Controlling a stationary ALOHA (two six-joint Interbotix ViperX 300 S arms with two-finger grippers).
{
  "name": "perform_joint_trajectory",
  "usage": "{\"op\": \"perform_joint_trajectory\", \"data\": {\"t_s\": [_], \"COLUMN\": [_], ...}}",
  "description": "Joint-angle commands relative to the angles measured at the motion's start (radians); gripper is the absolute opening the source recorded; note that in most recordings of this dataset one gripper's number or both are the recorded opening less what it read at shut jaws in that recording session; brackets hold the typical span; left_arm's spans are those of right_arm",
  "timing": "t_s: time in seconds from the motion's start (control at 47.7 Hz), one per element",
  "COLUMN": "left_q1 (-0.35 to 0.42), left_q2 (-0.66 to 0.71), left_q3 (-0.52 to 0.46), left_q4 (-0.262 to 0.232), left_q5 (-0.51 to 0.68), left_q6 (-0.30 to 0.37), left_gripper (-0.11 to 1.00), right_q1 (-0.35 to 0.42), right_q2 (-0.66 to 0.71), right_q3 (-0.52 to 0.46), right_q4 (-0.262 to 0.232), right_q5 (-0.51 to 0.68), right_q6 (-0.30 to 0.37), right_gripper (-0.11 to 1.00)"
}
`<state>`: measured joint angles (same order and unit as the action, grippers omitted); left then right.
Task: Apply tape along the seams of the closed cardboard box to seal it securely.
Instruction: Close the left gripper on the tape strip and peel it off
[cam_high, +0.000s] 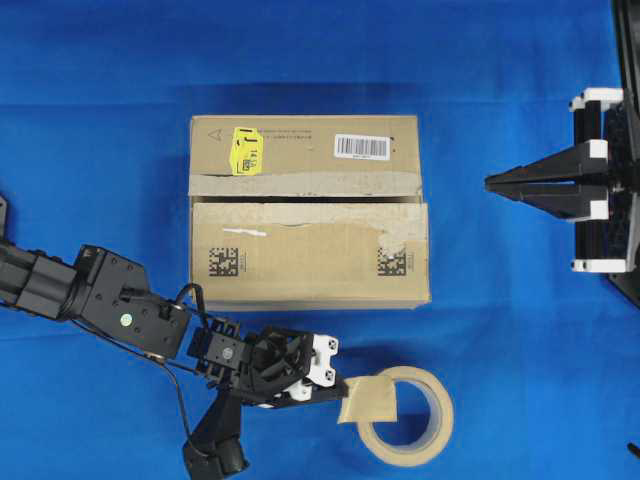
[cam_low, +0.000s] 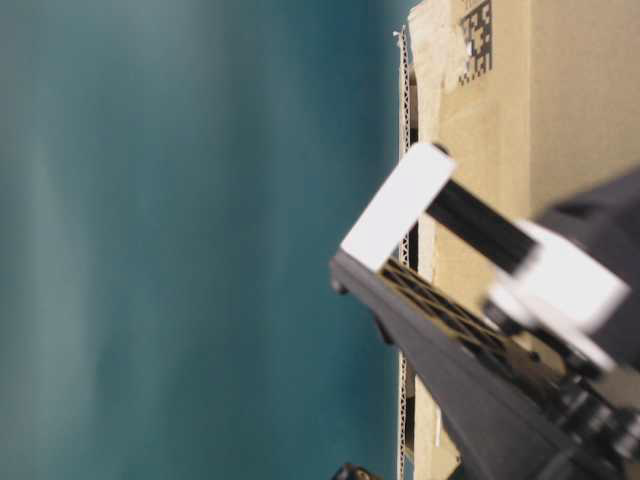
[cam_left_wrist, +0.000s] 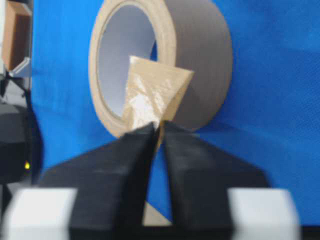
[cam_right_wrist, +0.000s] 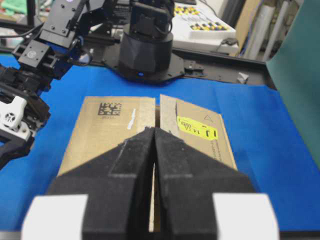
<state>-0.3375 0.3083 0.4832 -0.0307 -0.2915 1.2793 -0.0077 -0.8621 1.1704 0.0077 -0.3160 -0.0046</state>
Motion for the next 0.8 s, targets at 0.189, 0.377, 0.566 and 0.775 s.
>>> {"op": "perform_joint_trajectory", "data": {"t_s": [0.189,0.377,0.566,0.775], "left_q1": [-0.002,0.002,0.015,0.031], "left_q2": [-0.017,-0.032,-0.051,-0.041], "left_q3": [-0.026,-0.041,-0.115,-0.224], "left_q4": [-0.003,-0.003,-0.003,-0.003], "left_q5": [0.031,0.034,0.083,0.140], "left_q6": [-0.008,-0.009,-0.009,-0.011], "left_gripper": [0.00,0.00,0.00,0.00], "right_q1": [0.000,0.008,0.014,0.021], "right_q2": [0.000,0.000,0.000,0.002], "right_q3": [-0.025,-0.026,-0.025,-0.025], "right_q4": [-0.003,-0.003,-0.003,-0.003], "right_q5": [-0.003,-0.003,-0.003,0.000], "right_q6": [0.000,0.002,0.002,0.002], "right_gripper": [-0.01,-0.01,-0.01,-0.01]}}
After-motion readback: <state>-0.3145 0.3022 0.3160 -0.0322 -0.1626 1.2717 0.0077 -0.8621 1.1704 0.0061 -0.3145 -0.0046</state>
